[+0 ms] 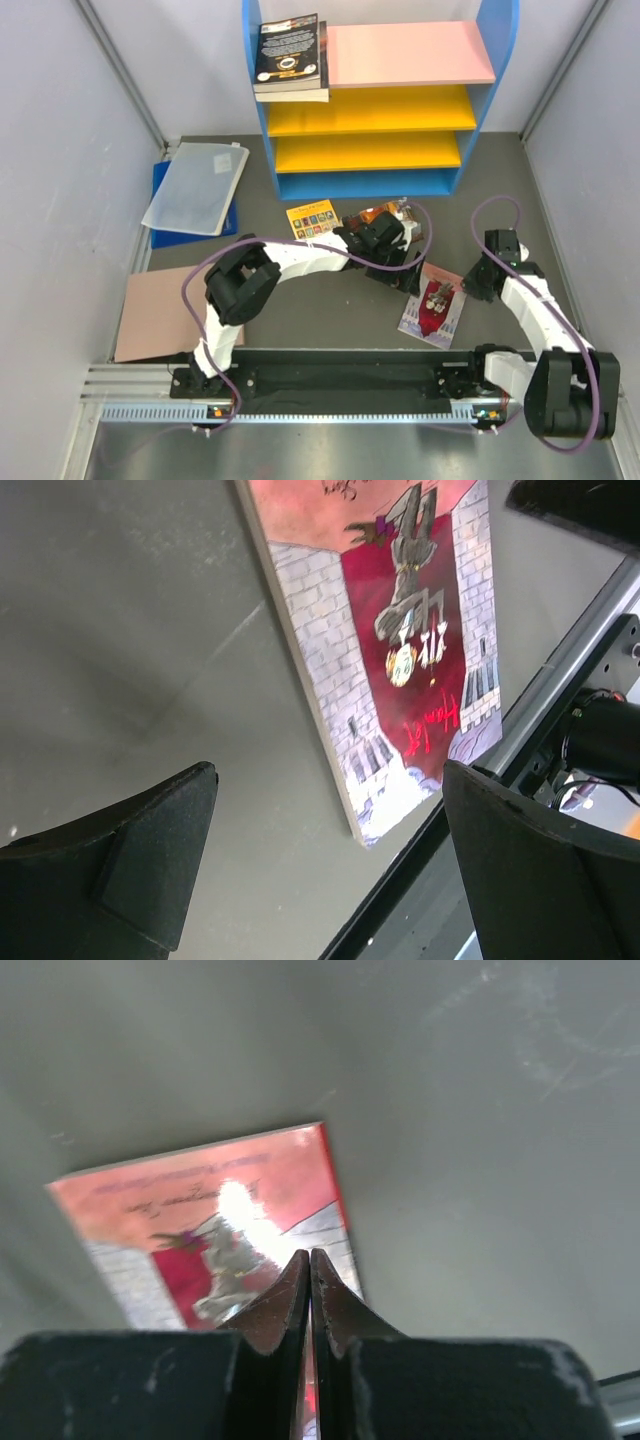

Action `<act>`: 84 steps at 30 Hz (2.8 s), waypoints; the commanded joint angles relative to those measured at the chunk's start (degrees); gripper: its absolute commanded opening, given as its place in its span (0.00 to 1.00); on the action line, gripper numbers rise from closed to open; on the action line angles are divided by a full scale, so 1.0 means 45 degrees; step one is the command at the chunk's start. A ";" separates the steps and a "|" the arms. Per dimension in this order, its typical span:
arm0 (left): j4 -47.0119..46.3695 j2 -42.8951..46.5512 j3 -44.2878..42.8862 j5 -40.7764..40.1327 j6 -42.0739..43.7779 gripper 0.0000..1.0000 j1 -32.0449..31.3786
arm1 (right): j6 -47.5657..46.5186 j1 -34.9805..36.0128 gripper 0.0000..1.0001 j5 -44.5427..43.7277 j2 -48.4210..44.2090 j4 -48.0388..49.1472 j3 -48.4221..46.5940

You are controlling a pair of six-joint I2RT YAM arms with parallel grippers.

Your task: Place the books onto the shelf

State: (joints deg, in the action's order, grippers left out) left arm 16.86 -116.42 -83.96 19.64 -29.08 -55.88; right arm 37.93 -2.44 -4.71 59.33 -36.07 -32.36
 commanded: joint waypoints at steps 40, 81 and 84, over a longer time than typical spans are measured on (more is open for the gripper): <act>-0.1462 -0.0983 -0.2356 0.0830 -0.2131 0.73 -0.0903 | -0.0929 -0.0728 0.00 0.2394 0.3417 0.2489 -0.0036; -0.1032 0.2451 0.0570 0.0245 -0.0394 0.00 0.1361 | -0.3176 -0.0747 0.74 0.8148 -0.0762 0.5276 -0.0077; -0.1344 0.3155 0.0864 0.0459 -0.0237 0.00 0.1479 | -0.3137 -0.0767 0.82 0.9711 -0.0607 0.6585 0.0372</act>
State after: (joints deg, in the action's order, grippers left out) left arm 15.31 -108.79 -81.76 20.73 -33.23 -49.06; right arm 25.21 -5.78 26.06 56.66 -17.43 -33.30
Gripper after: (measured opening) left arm 0.013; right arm 0.789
